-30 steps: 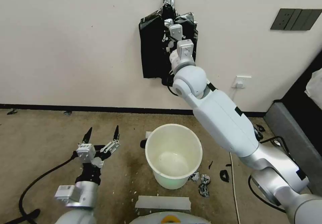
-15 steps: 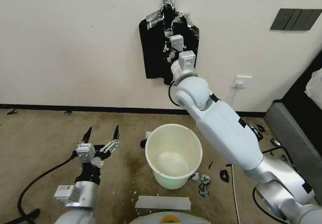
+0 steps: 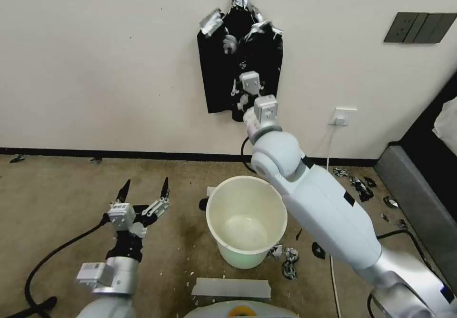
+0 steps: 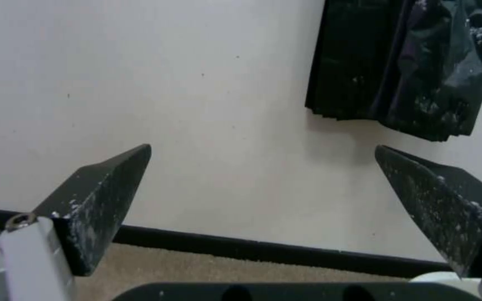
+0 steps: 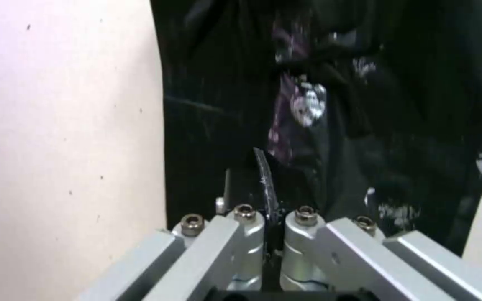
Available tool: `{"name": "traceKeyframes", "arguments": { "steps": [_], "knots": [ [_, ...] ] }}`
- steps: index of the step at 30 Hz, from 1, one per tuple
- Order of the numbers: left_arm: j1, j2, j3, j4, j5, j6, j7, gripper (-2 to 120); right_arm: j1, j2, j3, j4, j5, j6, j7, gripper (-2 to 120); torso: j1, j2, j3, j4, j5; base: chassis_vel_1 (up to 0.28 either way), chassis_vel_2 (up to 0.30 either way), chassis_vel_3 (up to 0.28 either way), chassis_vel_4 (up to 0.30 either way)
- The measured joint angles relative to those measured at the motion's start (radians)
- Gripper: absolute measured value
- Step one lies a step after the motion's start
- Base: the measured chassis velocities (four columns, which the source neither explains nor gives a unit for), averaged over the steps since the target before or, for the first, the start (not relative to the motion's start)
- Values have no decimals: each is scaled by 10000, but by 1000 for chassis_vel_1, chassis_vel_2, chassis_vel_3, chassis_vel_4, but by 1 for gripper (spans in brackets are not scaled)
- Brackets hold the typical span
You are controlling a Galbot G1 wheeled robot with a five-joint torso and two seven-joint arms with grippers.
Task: Place a trash bag onto the trash bin.
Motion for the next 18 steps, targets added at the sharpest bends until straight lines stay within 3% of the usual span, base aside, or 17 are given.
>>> {"name": "traceKeyframes", "arguments": {
  "steps": [6, 9, 12, 13, 17, 18],
  "knots": [
    [-58, 190, -77, -215, -270, 1, 2, 100, -476, -112, 125, 336, -221, 20, -110, 0, 0, 0, 0, 2, -2, 0, 0, 0, 0],
    [-421, 665, -282, -448, -1029, 10, 72, 100, -799, -187, 236, 527, -457, 70, -297, 0, 0, 0, 0, 2, -3, 0, 0, 0, 0],
    [-1320, 2219, -918, -713, -2978, 13, 258, 100, -1341, -384, 326, 794, -1054, 589, -977, 4, 0, 0, 0, 0, -4, 0, 0, 0, 0],
    [-1320, 2219, -918, -713, -2978, 13, 258, 100, -1341, -384, 326, 794, -1054, 589, -977, 4, 0, 0, 0, 0, -4, 0, 0, 0, 0],
    [-2332, 4421, -1656, -638, -5003, 6, 262, 100, -1934, -504, 655, 1229, -1806, 1044, -1671, 23, 0, 0, 0, -1, -2, 0, 0, 0, 0],
    [-2332, 4421, -1656, -638, -5003, 6, 262, 100, -1934, -504, 655, 1229, -1806, 1044, -1671, 23, 0, 0, 0, -1, -2, 0, 0, 0, 0]
  ]
}}
